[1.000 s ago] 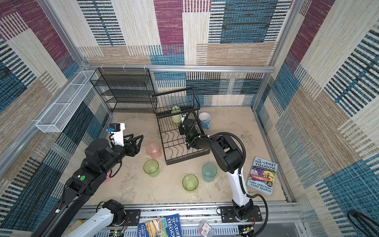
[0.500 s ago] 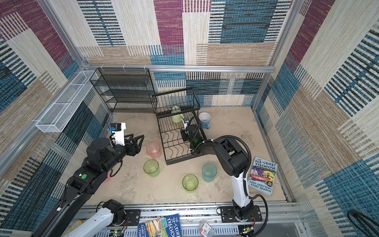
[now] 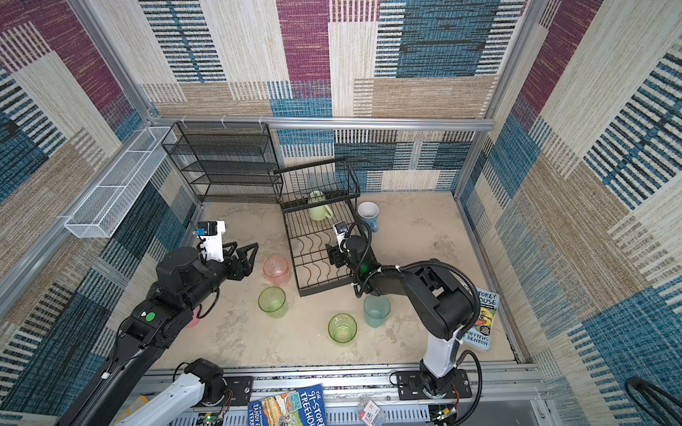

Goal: Load cups into a dish rack
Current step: Move the cup to the dish rack, then pick up the cup from the center of the table.

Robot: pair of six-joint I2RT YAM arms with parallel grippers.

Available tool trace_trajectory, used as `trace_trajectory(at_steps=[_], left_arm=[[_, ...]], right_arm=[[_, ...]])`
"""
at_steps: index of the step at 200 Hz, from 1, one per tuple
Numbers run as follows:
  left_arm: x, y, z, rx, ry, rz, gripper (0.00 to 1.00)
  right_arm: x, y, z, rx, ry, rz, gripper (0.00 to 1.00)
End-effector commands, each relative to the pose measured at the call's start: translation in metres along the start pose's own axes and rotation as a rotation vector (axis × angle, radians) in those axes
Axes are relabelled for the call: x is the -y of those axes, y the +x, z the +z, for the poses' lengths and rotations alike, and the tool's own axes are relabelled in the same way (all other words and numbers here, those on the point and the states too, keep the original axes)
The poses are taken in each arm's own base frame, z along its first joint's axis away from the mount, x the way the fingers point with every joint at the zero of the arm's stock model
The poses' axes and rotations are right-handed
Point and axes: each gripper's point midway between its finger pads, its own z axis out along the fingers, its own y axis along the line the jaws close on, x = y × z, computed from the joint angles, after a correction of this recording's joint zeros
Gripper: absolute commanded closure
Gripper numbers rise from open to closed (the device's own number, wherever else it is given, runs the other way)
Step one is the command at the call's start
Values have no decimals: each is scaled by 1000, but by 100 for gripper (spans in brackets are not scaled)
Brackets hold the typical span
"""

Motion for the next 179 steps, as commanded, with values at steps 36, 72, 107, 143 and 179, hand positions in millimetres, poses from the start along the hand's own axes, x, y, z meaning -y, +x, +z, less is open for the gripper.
trace_trajectory(at_steps=[36, 72, 107, 143, 179], left_arm=[[-12, 30, 1, -141, -65, -64, 27], [-21, 59, 1, -274, -122, -92, 28], [-27, 85, 8, -423, -173, -124, 30], [-18, 110, 27, -603, -159, -147, 31], [-23, 124, 42, -703, -193, -149, 32]], right_arm=[[-11, -14, -59, 23, -34, 51, 19], [-3, -26, -95, 2, -9, 106, 18], [-1, -29, -117, -71, -2, 177, 19], [-7, -15, -120, -216, -15, 257, 21], [-23, -4, -124, -269, -96, 313, 23]])
